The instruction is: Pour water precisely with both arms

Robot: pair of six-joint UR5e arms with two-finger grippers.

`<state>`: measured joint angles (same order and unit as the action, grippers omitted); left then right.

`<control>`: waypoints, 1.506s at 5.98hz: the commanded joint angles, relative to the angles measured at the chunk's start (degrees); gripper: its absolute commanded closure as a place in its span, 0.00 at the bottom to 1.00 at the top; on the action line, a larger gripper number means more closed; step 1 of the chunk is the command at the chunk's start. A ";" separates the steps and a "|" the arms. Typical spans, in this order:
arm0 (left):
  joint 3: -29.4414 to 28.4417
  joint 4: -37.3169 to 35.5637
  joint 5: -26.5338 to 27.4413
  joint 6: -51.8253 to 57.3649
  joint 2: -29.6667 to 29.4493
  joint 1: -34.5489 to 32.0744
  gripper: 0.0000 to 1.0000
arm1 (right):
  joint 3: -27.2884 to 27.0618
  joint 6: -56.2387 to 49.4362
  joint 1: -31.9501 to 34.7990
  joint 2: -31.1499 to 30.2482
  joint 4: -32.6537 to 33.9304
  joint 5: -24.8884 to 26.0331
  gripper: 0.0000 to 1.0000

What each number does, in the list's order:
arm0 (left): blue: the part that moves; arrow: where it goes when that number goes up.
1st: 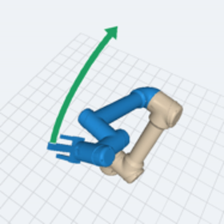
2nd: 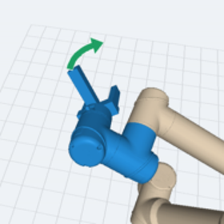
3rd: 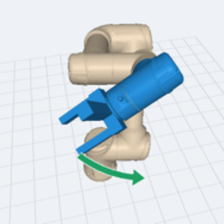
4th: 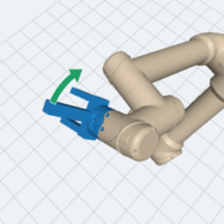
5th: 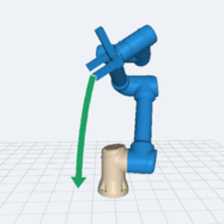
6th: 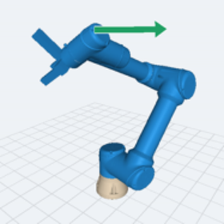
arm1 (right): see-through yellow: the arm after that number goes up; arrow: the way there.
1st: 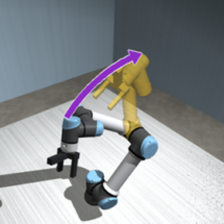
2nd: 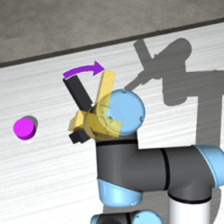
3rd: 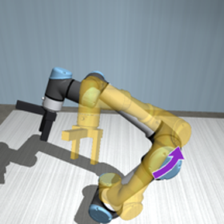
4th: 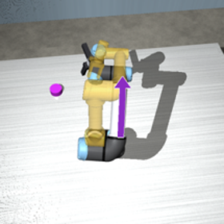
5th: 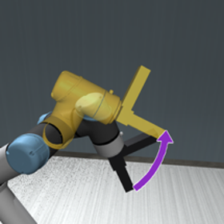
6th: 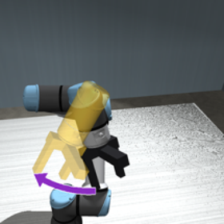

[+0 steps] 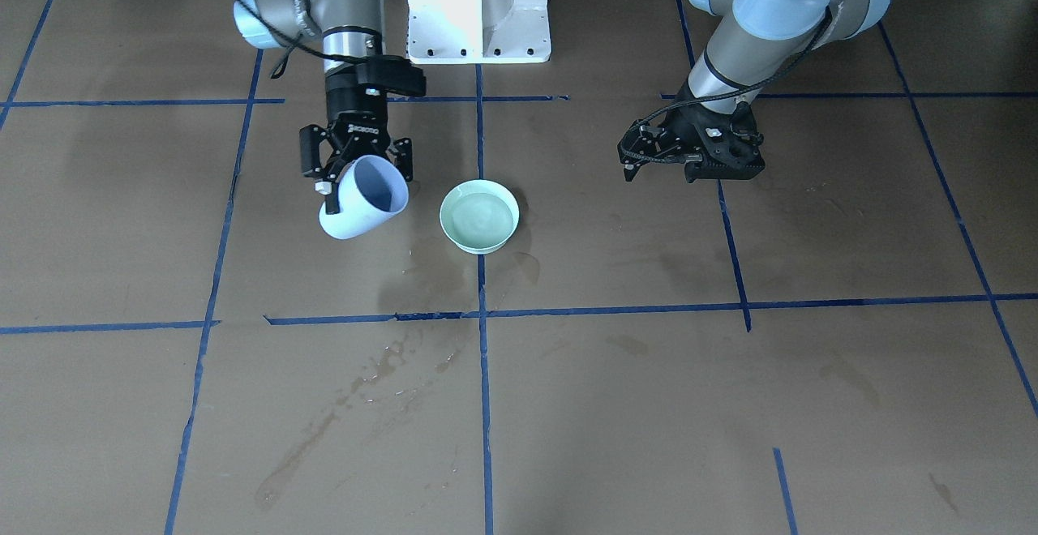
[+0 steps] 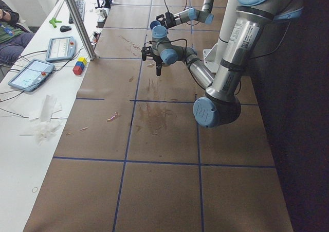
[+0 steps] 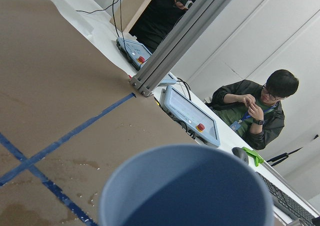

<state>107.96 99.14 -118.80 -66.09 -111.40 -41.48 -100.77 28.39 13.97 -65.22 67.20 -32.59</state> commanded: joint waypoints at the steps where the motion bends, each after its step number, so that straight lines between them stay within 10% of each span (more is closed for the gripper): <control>1: 0.06 0.00 -0.11 0.00 -0.05 0.00 0.00 | 3.62 -0.09 -2.54 4.21 8.28 4.96 1.00; 9: -0.03 0.00 -0.20 0.00 -0.05 0.00 0.00 | 8.13 -22.66 -2.81 8.18 18.31 10.17 1.00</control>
<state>107.86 99.14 -119.00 -66.09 -111.44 -41.48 -92.64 7.37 11.17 -57.05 85.22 -22.49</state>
